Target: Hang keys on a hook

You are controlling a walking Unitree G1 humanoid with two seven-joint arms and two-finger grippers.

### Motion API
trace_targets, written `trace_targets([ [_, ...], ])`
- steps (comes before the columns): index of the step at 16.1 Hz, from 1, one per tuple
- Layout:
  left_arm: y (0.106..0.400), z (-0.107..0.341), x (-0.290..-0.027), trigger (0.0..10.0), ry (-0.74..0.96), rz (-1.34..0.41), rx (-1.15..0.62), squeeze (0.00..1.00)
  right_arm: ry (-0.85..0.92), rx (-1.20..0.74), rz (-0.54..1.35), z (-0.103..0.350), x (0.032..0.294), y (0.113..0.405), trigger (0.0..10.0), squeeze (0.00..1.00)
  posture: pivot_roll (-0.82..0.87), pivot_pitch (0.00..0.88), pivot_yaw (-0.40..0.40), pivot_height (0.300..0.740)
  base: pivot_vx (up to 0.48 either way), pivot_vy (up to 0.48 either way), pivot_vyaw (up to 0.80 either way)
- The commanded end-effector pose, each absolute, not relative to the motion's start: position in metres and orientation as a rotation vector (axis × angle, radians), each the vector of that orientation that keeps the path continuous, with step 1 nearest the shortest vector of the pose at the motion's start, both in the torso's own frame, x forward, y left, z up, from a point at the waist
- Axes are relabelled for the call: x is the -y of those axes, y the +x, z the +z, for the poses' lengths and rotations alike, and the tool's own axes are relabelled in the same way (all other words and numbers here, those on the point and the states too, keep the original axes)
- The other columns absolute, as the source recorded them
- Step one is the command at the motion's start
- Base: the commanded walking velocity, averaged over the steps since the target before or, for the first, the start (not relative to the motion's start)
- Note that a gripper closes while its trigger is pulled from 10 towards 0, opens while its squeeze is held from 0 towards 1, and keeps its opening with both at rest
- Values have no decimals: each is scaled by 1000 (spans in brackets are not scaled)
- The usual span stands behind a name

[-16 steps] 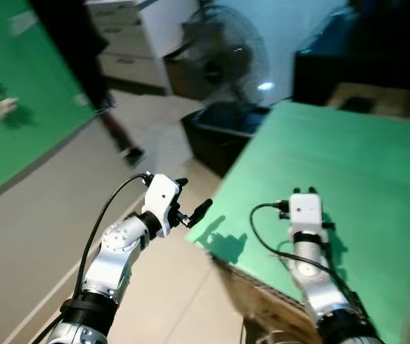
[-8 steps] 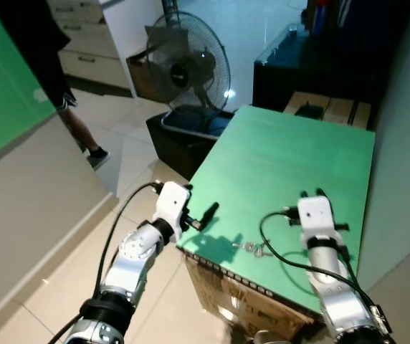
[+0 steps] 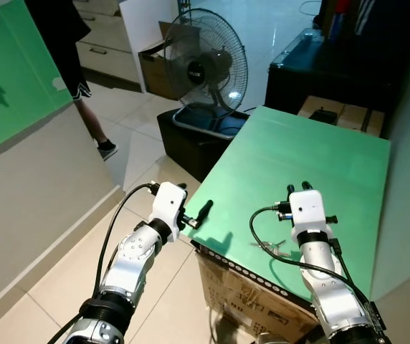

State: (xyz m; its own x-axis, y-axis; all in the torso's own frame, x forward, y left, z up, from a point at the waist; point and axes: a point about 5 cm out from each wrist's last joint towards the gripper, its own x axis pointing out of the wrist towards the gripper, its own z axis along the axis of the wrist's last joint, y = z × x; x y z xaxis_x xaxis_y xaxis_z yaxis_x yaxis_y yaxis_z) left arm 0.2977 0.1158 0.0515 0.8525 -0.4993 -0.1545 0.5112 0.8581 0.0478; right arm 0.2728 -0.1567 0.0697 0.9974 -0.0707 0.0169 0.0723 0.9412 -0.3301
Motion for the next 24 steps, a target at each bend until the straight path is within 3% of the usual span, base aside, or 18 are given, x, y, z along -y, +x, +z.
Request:
trace_targets([
  [1, 303, 53, -121, 10000, 21, -482, -151, 0, -298, 34, -74, 75, 160, 270, 10000, 0, -255, 0, 94, 740, 0, 0, 0],
  [3, 305, 47, -117, 10000, -69, -465, -187, 0, -315, 26, -62, 77, 169, 264, 10000, 0, -277, 0, 78, 740, 0, 0, 0],
  [8, 309, 59, -106, 10000, 4, -576, -123, 0, -304, -9, -66, 72, 170, 264, 10000, 0, -276, 0, 100, 740, 0, 0, 0],
  [12, 308, 64, -104, 10000, 71, -647, -96, 0, -270, -25, -3, 66, 155, 260, 10000, 0, -266, 0, 119, 740, 0, 480, 0],
  [18, 306, 64, -101, 10000, 95, -710, -106, 0, -278, -35, 0, 64, 152, 259, 10000, 0, -268, 0, 135, 740, 0, 476, 0],
  [24, 307, 62, -102, 10000, 134, -705, -126, 0, -220, -48, -33, 61, 153, 257, 10000, 0, -270, 0, 147, 703, 64, 41, -474],
])
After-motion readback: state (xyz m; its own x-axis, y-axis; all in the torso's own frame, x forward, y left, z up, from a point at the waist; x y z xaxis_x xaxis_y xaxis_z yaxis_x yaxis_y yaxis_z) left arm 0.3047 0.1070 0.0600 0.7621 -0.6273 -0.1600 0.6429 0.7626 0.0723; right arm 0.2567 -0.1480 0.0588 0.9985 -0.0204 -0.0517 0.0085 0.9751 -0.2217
